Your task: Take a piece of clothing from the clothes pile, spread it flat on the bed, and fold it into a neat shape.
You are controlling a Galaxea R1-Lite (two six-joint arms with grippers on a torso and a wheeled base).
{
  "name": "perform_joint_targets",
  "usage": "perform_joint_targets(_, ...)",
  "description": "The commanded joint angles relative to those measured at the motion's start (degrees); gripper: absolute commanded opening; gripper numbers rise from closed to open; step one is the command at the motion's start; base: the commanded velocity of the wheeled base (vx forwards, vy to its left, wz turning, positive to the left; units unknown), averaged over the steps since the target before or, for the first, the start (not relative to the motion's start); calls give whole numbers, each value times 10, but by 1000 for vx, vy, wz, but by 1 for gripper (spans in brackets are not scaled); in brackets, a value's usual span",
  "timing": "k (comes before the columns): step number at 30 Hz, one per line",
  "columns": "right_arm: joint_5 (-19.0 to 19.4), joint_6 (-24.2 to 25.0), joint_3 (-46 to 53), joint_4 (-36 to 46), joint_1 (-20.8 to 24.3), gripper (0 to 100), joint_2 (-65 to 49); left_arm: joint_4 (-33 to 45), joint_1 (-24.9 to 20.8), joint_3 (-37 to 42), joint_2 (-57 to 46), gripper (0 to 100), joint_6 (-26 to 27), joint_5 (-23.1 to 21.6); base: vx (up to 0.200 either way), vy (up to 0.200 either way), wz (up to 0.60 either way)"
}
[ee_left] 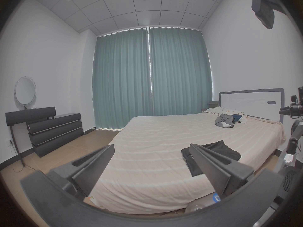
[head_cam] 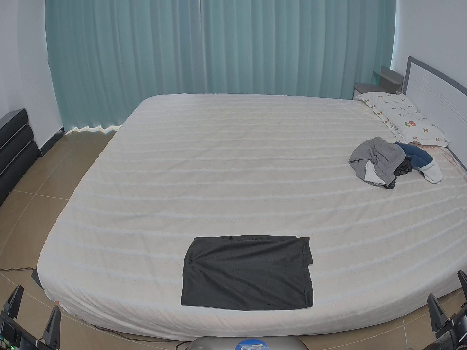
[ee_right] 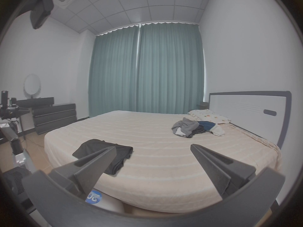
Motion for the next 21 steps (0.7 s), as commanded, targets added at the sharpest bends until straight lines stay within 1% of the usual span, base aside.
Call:
perform_joint_targets(1,-25,-32,10,8,0,100,1,2,0,9,-6,100,-8,-1,0,0,0)
perform_joint_targets(3,-23,-34,10,8,0,100,1,2,0,9,-6,100,-7,-1,0,0,0)
perform_joint_targets(7,-47,-1,10,32,0,100,3,1,-1,9,-6,100,-3,-2,0,0,0)
perform_joint_targets(8,-62,13,10,39,0,100,3,2,-1,9,-6,100,-3,-3,0,0,0)
perform_joint_targets(10,-66,27,10,36,0,100,3,2,-2,9,-2,100,-6,-17,0,0,0)
perform_joint_targets(14,-65,27,10,37,0,100,3,1,-4,9,-2,100,-8,-19,0,0,0)
perform_joint_targets(16,-64,24,10,37,0,100,2,1,-3,9,-4,100,-10,-2,0,0,0)
perform_joint_targets(21,-65,26,10,36,0,100,2,1,-3,9,-4,100,-8,2,0,0,0)
